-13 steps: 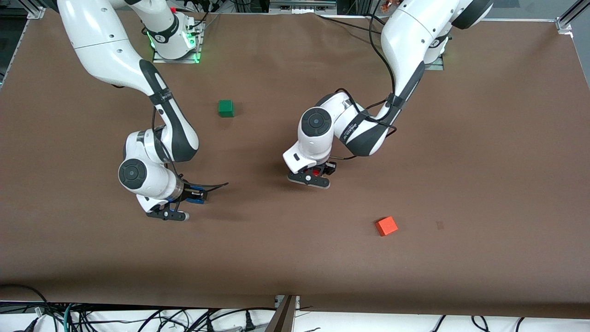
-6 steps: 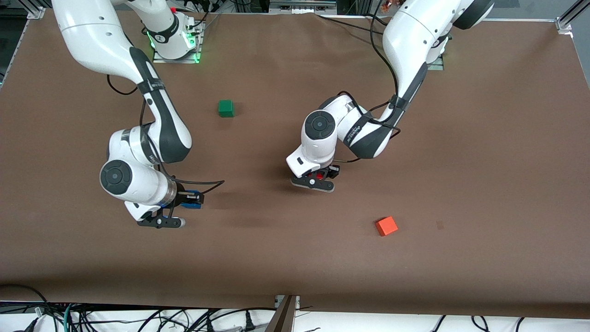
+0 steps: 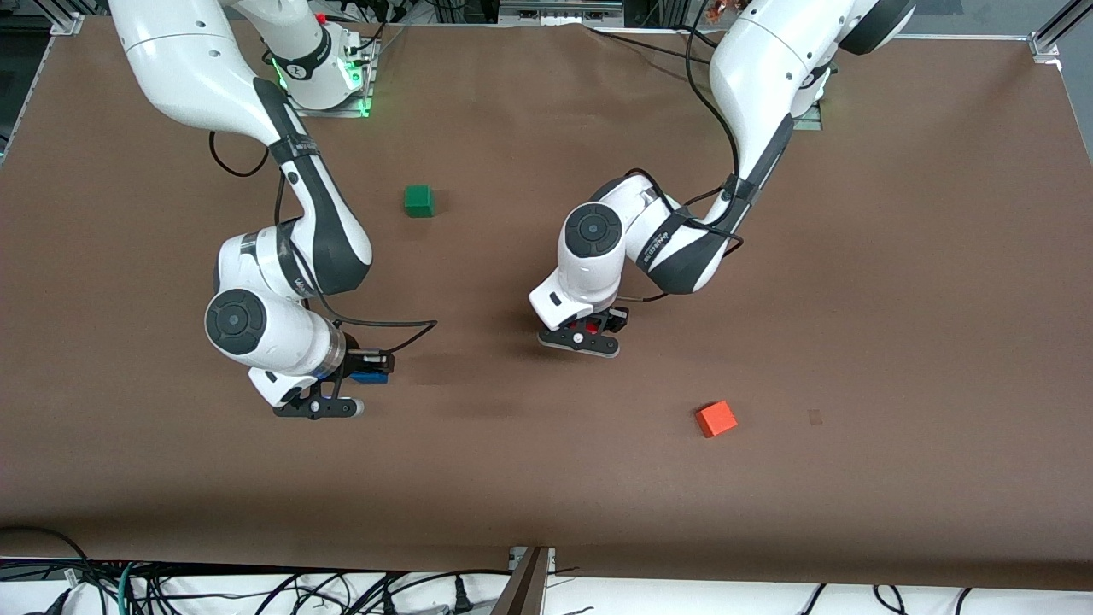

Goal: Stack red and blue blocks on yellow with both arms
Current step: 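Lower the red cube onto the yellow cube while the right gripper grasps the blue cube, then withdraw the left gripper while the right gripper carries the blue cube over the stack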

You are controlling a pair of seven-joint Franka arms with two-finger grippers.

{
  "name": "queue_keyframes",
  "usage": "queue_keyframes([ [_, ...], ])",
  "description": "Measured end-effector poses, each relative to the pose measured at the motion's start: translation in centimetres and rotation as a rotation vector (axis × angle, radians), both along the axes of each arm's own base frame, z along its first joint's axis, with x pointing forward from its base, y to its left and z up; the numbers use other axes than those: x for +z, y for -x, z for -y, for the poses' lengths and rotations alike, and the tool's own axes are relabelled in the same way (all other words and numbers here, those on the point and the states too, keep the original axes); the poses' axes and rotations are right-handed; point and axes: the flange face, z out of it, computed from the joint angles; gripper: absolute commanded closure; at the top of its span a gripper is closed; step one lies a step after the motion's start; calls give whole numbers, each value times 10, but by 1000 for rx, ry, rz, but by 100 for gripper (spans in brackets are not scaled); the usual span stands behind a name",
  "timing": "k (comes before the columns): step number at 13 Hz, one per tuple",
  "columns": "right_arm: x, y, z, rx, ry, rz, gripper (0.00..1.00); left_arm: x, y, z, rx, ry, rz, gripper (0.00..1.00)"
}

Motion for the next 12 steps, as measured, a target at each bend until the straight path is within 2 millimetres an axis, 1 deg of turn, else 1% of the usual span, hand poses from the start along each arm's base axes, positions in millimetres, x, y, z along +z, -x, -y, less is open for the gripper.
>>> queue_keyframes([
  [2, 0, 0, 0, -1, 0, 0, 52, 5, -5, -2, 16, 5, 11, 0],
  [3, 0, 0, 0, -1, 0, 0, 52, 10, -11, -6, 28, 9, 22, 0],
  [4, 0, 0, 0, -1, 0, 0, 52, 20, -22, -14, 49, 17, 39, 0],
  [5, 0, 0, 0, -1, 0, 0, 52, 34, -37, -26, 76, 24, 57, 0],
  [7, 0, 1, -4, -7, 0, -1, 52, 73, -67, -64, 145, 18, 74, 0],
  [8, 0, 4, -13, -21, -1, -3, 52, 100, -83, -87, 184, 22, 92, 0],
  [9, 1, 8, -26, -42, -1, -5, 52, 126, -95, -109, 220, 31, 117, 0],
  [10, 4, 14, -46, -65, 0, -13, 52, 154, -107, -134, 257, 42, 148, 0],
  [11, 11, 23, -71, -92, -1, -26, 51, 180, -116, -161, 292, 52, 178, 0],
  [12, 25, 33, -101, -122, -4, -38, 51, 206, -124, -190, 310, 60, 209, 0],
])
